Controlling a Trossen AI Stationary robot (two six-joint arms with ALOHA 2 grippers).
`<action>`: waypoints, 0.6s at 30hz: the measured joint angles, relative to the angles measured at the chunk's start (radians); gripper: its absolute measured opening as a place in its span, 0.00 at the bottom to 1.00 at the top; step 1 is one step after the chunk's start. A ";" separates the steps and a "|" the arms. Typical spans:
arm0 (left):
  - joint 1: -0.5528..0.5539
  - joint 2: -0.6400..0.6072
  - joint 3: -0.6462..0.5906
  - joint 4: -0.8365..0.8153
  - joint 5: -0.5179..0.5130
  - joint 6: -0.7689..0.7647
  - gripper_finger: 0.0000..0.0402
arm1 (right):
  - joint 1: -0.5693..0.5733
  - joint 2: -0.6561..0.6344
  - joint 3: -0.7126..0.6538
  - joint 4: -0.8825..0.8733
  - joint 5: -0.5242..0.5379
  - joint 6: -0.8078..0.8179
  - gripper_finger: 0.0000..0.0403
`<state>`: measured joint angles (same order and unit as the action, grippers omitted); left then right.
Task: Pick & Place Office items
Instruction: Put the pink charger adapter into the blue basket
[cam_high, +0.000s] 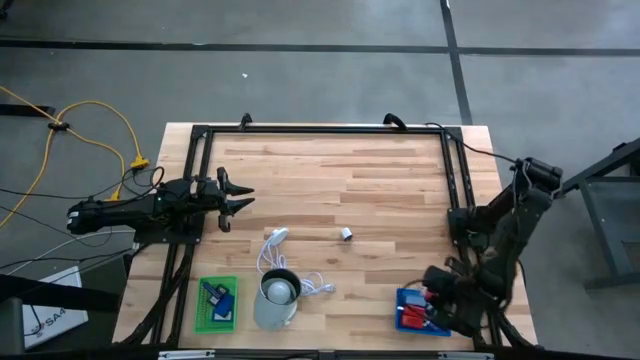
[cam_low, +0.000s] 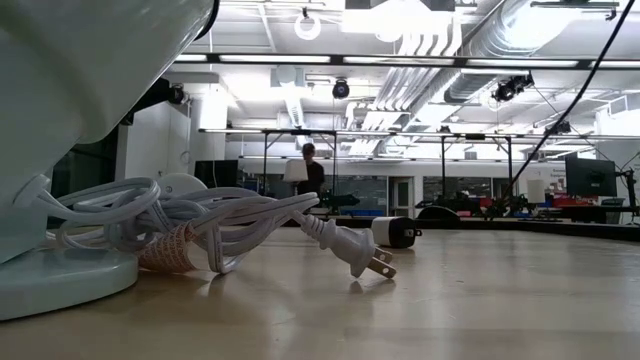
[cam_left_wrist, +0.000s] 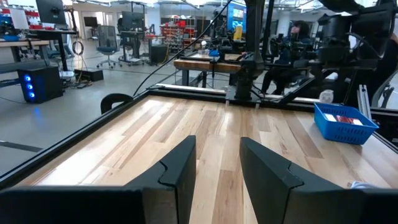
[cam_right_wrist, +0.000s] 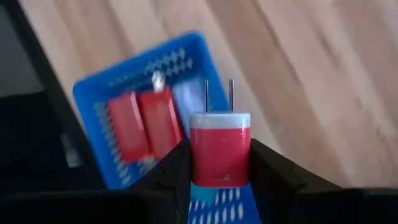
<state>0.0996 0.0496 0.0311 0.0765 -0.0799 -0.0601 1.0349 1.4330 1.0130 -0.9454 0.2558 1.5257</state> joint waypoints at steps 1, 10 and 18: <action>0.000 0.000 0.000 0.000 0.000 0.000 0.30 | 0.025 0.000 0.000 0.000 0.000 0.023 0.29; 0.000 0.000 0.000 0.000 0.000 0.000 0.30 | 0.168 0.001 0.000 0.001 0.015 0.176 0.29; 0.000 0.000 0.000 0.000 0.000 0.000 0.30 | 0.178 0.007 0.000 0.001 0.040 0.183 0.29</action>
<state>0.0994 0.0495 0.0312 0.0765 -0.0799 -0.0598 1.2131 1.4396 1.0126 -0.9440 0.2962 1.7088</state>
